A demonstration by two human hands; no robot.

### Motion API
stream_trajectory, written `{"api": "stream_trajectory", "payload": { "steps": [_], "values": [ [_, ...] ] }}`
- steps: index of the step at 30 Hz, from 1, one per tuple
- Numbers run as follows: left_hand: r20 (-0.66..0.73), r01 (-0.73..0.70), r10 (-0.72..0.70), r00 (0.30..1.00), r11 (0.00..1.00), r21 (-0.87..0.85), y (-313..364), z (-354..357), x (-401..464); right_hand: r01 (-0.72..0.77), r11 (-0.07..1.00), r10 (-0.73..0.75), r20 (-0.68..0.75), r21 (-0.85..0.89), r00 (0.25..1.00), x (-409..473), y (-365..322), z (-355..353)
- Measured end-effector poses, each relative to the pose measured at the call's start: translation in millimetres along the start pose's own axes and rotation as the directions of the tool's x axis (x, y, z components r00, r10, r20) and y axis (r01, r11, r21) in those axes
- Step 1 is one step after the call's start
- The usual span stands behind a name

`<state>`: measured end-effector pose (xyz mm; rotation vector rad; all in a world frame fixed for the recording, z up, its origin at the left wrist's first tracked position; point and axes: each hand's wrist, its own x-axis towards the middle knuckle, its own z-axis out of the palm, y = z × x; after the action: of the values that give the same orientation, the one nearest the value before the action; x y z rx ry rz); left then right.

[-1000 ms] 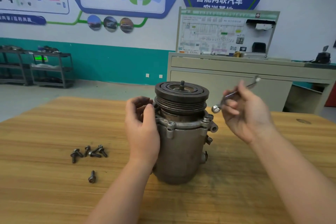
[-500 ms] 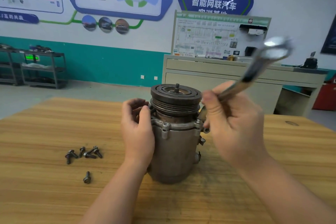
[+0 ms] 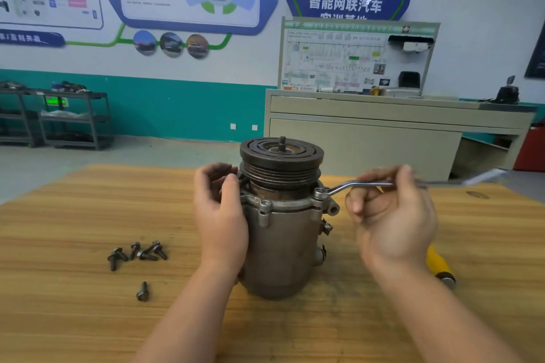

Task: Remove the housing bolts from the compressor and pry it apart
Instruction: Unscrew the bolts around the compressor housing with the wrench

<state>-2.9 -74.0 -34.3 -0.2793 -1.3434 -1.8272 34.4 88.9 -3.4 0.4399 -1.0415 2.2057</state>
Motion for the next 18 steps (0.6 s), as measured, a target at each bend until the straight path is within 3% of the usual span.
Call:
{"api": "stream_trajectory", "payload": {
  "steps": [2, 4, 7, 9, 11, 14, 16, 18],
  "values": [
    [-0.001, -0.003, 0.003, 1.0, 1.0, -0.005, -1, 0, 0, -0.31, 0.947, 0.312, -0.013, 0.089, 0.95, 29, 3, 5],
    [0.002, -0.004, 0.004, 1.0, 1.0, -0.007, -2, -1, 0, -0.588, 0.809, 0.586, 0.094, -0.001, 0.805, 54, 5, 11],
    [-0.006, -0.018, 0.018, 1.0, 1.0, -0.004, -3, 0, 0, -0.729, 0.635, 0.773, 0.213, -0.257, 0.598, 76, 3, 13],
    [-0.007, -0.019, 0.019, 1.0, 1.0, -0.01, -3, 0, 1, -0.752, 0.616, 0.786, 0.24, -0.233, 0.57, 77, 0, 12],
    [-0.01, -0.016, 0.016, 1.0, 1.0, -0.015, -3, 1, 1, -0.744, 0.665, 0.734, 0.235, -0.064, 0.637, 72, -4, 11],
    [-0.013, -0.015, 0.014, 1.0, 1.0, -0.009, -3, 0, 1, -0.575, 0.795, 0.549, 0.174, 0.19, 0.817, 56, -17, 11],
    [-0.013, -0.015, 0.015, 1.0, 1.0, -0.008, -3, 0, 0, -0.374, 0.917, 0.362, 0.109, 0.135, 0.926, 43, -26, 13],
    [-0.013, -0.012, 0.012, 1.0, 1.0, -0.012, -2, 0, 0, -0.119, 0.988, 0.126, 0.071, -0.096, 0.99, 29, -32, 16]
  ]
}}
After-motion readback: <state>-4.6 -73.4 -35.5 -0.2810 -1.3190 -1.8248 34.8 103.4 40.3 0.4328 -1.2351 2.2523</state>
